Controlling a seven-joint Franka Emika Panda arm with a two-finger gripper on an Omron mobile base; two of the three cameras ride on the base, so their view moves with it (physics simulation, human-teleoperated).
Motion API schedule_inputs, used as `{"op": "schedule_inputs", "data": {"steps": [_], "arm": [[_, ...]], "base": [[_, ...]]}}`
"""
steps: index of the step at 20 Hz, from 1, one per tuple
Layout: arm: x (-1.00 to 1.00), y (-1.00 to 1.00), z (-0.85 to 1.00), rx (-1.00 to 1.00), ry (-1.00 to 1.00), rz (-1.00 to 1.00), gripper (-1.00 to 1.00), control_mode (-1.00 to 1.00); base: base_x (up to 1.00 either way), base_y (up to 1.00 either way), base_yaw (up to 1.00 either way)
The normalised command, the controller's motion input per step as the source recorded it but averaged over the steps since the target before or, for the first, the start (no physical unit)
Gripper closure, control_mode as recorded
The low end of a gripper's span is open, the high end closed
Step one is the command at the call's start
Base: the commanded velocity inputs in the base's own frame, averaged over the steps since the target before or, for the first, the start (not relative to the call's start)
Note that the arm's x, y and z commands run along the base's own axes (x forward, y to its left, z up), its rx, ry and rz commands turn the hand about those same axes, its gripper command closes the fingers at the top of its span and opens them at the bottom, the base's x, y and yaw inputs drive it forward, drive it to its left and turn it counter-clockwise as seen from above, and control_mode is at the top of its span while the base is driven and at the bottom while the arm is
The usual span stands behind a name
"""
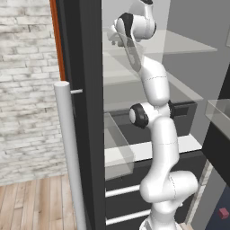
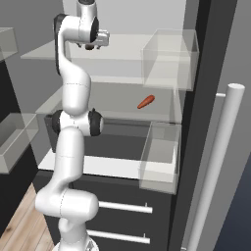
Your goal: Retrieve the bottle and the shaker from the cabinet and place them next to the mixing bowl on the counter. Then add garlic from the fridge to the mixing bowl.
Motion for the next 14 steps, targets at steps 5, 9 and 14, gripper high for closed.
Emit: {"op": "schedule_inputs", "data": {"steps": [5, 9, 14], "arm": [[0.22, 0.0, 0.0, 0.0, 0.0, 0.0, -1.0, -1.0], [0.05, 0.0, 0.0, 0.0, 0.02, 0.0, 1.0, -1.0], [0.0, 0.0, 0.0, 0.0, 0.01, 0.0, 1.0, -1.0]], "base": [[0.0, 0.0, 0.0], [0.0, 0.0, 0.0], [0.0, 0.0, 0.0]]}}
